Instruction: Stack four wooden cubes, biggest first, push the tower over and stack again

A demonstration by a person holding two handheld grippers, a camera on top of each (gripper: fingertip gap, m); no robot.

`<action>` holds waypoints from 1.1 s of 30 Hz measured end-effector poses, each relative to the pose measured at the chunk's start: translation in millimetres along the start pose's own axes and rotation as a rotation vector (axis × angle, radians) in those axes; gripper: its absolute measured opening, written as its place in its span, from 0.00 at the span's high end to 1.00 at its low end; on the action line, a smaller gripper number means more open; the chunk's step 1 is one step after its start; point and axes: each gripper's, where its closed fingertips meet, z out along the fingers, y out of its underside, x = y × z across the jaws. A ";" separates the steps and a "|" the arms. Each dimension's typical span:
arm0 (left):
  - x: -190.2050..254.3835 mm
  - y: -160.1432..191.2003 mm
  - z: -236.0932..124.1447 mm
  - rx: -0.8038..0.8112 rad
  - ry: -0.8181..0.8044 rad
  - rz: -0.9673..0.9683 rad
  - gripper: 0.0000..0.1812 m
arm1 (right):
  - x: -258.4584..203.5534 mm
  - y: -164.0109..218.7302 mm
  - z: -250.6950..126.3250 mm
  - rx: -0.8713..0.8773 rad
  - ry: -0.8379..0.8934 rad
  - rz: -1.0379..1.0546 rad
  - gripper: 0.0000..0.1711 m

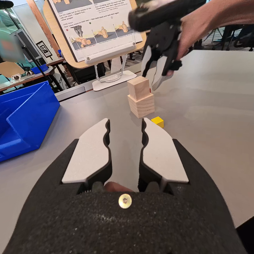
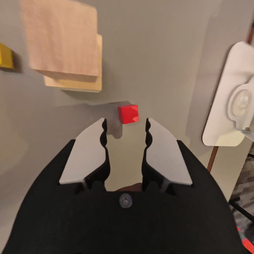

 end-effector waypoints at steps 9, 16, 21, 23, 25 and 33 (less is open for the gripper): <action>-1.2 -0.4 -4.7 0.012 0.004 0.000 0.76 | -6.0 -2.5 31.9 -0.046 -0.169 -0.006 0.83; -0.6 0.1 -4.2 0.008 0.005 0.004 0.76 | 9.7 -39.4 -35.5 0.046 -0.051 0.111 0.83; 0.1 -0.1 -4.5 0.009 0.004 0.011 0.76 | -14.0 -83.8 -78.8 0.070 -0.097 0.181 0.83; 0.3 -0.7 -5.2 0.014 0.004 0.013 0.76 | -27.4 -93.1 -78.0 0.062 -0.146 0.153 0.83; 0.2 -0.3 -5.7 0.012 0.003 0.013 0.76 | -28.6 -91.4 -68.5 0.021 -0.141 0.143 0.83; 0.2 -0.6 -6.1 0.014 0.012 0.005 0.76 | -32.5 -90.1 -51.4 -0.024 -0.176 0.153 0.83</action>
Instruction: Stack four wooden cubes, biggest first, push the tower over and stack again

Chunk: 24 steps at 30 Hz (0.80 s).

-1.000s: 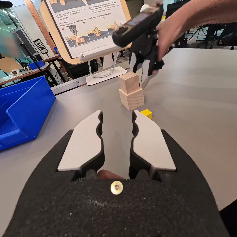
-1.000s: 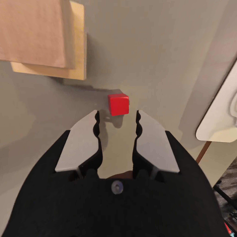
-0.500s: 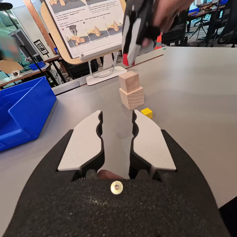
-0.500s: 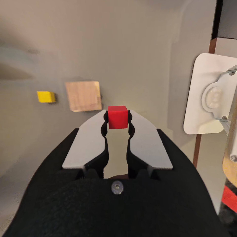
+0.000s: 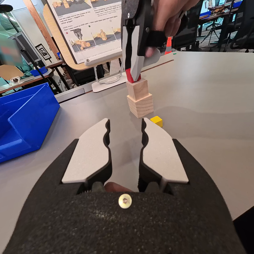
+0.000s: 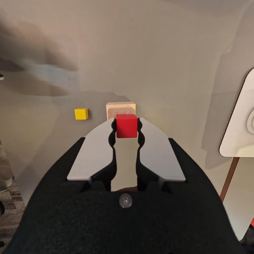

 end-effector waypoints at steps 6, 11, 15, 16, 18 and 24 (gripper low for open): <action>0.2 1.1 0.9 -0.009 0.004 -0.004 0.76 | -3.5 3.6 0.4 -0.040 -0.014 -0.009 0.83; 0.6 1.1 0.9 -0.010 0.004 0.001 0.76 | -4.0 3.3 -0.2 -0.028 -0.013 -0.009 0.83; -0.1 0.4 0.3 -0.005 0.001 -0.003 0.76 | -2.5 3.8 -25.0 0.031 0.046 -0.028 0.68; -0.6 0.3 0.2 -0.004 0.002 -0.008 0.76 | -1.6 2.2 -38.5 0.077 0.085 -0.023 0.67; -1.3 0.4 0.1 -0.004 0.005 -0.017 0.76 | -3.5 1.6 -69.0 0.185 0.171 0.001 0.68; 6.9 18.0 8.2 -0.191 0.065 -0.113 0.68 | -38.6 55.9 -122.8 0.473 0.469 0.182 0.66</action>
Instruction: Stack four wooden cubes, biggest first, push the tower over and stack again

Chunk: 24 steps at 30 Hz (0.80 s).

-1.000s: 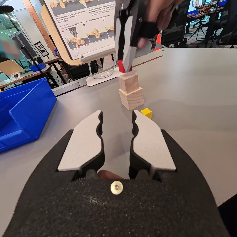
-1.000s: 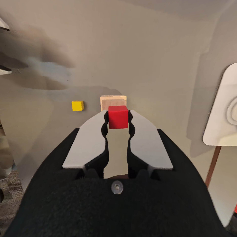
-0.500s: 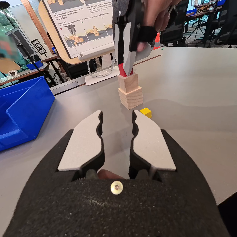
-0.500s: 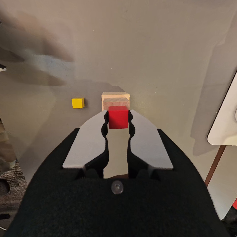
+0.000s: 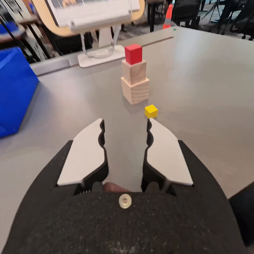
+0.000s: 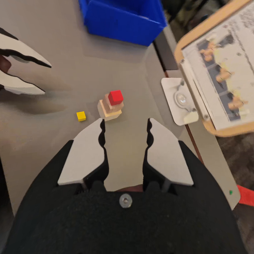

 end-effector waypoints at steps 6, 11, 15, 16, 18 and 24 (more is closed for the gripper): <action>19.5 19.1 35.4 -0.265 0.020 -0.189 0.65 | -48.7 108.4 -26.9 0.069 0.222 0.366 0.67; 34.9 21.5 62.5 -0.373 -0.039 -0.205 0.64 | -83.3 137.7 -30.8 0.103 0.245 0.432 0.65; 45.5 26.7 77.3 -0.445 -0.053 -0.198 0.64 | -99.4 142.1 -30.1 0.093 0.226 0.348 0.66; 47.7 27.3 80.4 -0.456 -0.061 -0.188 0.64 | -99.5 143.0 -30.7 0.094 0.232 0.329 0.66; 52.3 28.1 87.2 -0.468 -0.075 -0.166 0.64 | -99.6 144.3 -31.6 0.101 0.232 0.315 0.66; 59.3 36.5 97.0 -0.493 -0.151 -0.200 0.70 | -103.8 140.2 -35.1 0.156 0.201 0.338 0.67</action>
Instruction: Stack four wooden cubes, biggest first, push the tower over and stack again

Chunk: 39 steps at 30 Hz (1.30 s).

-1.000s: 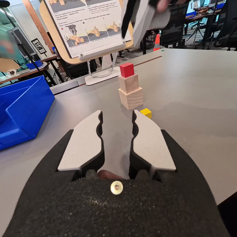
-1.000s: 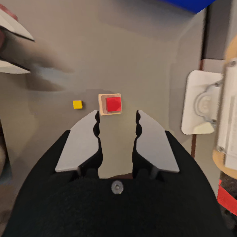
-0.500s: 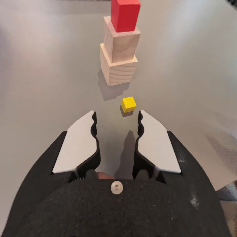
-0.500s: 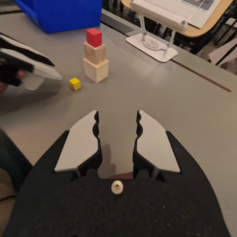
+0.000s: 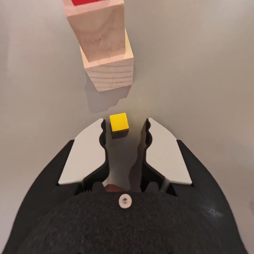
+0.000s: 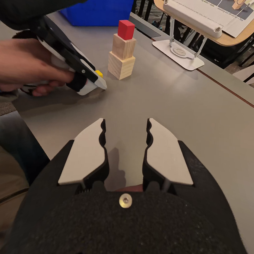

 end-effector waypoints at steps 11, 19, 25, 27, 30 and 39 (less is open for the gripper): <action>-7.8 -3.2 -3.0 0.038 -0.051 -0.037 0.88 | 6.7 3.4 -3.1 -0.005 0.013 -0.003 0.68; -14.4 -65.4 -61.5 0.240 0.102 0.370 0.88 | 6.7 2.5 -5.3 -0.040 0.028 -0.044 0.70; -14.0 -132.3 -98.3 0.225 0.482 0.779 0.88 | 3.6 2.0 -6.0 -0.044 0.015 -0.004 0.72; -16.9 -136.8 -88.2 0.148 0.574 0.915 0.88 | 2.3 0.2 -6.3 -0.038 0.010 0.018 0.72; -17.7 -135.3 -67.8 0.036 0.674 1.027 0.88 | -0.1 -2.1 -6.3 -0.041 0.011 0.021 0.72; -13.1 -135.0 -45.5 -0.046 0.783 1.113 0.88 | 2.5 2.0 -6.7 -0.073 0.045 0.016 0.73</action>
